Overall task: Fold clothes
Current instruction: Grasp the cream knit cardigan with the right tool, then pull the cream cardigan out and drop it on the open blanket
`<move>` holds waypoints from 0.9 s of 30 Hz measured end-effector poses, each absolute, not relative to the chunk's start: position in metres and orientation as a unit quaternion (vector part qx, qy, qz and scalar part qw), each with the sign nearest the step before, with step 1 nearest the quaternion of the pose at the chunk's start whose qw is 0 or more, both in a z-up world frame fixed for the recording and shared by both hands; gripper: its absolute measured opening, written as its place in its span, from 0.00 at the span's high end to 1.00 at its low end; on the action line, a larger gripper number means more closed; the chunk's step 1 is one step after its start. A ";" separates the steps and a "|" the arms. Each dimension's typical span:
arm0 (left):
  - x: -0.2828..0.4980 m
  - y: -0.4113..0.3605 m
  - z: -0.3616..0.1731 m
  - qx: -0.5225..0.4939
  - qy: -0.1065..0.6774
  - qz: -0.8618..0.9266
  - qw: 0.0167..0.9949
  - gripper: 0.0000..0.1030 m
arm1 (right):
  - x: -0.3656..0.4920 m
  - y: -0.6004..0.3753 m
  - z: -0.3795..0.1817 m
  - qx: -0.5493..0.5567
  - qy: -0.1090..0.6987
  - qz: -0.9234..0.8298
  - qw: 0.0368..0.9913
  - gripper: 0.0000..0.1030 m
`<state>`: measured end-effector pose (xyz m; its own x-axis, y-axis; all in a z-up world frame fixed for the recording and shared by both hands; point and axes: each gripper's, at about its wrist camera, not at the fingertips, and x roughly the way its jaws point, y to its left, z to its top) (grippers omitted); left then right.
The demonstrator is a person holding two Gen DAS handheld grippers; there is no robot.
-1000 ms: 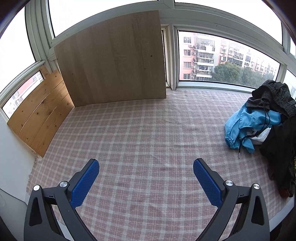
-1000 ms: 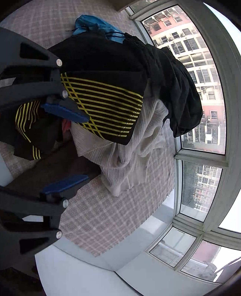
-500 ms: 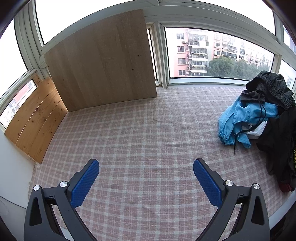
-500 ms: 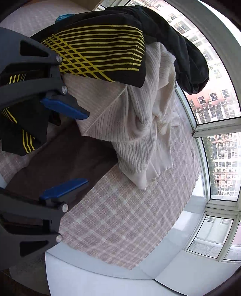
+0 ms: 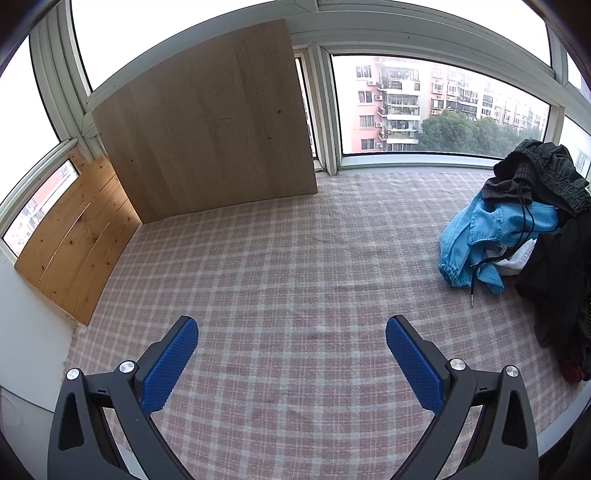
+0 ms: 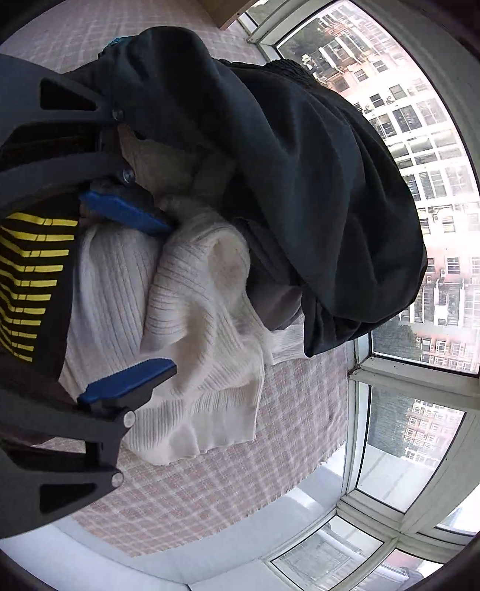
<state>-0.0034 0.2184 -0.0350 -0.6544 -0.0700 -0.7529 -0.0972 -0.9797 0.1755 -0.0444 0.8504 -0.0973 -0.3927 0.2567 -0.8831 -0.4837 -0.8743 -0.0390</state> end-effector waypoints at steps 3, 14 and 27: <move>-0.005 0.210 -0.036 -0.419 0.092 0.903 -0.006 0.01 | -0.043 0.858 -0.102 -0.493 0.145 0.832 0.210 0.31; -0.010 0.224 -0.042 -0.422 0.106 0.900 0.008 0.01 | -0.013 0.877 -0.030 -0.383 0.235 0.867 0.214 0.89; -0.018 0.225 -0.042 -0.425 0.104 0.899 0.020 0.01 | 0.035 0.837 0.184 -0.183 0.202 0.949 0.160 0.90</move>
<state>-0.0176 0.2247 -0.0424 -0.6375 -0.0526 -0.7686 -0.1242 -0.9776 0.1699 0.0352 0.8373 0.1839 -0.8821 0.2296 -0.4114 -0.3772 -0.8673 0.3248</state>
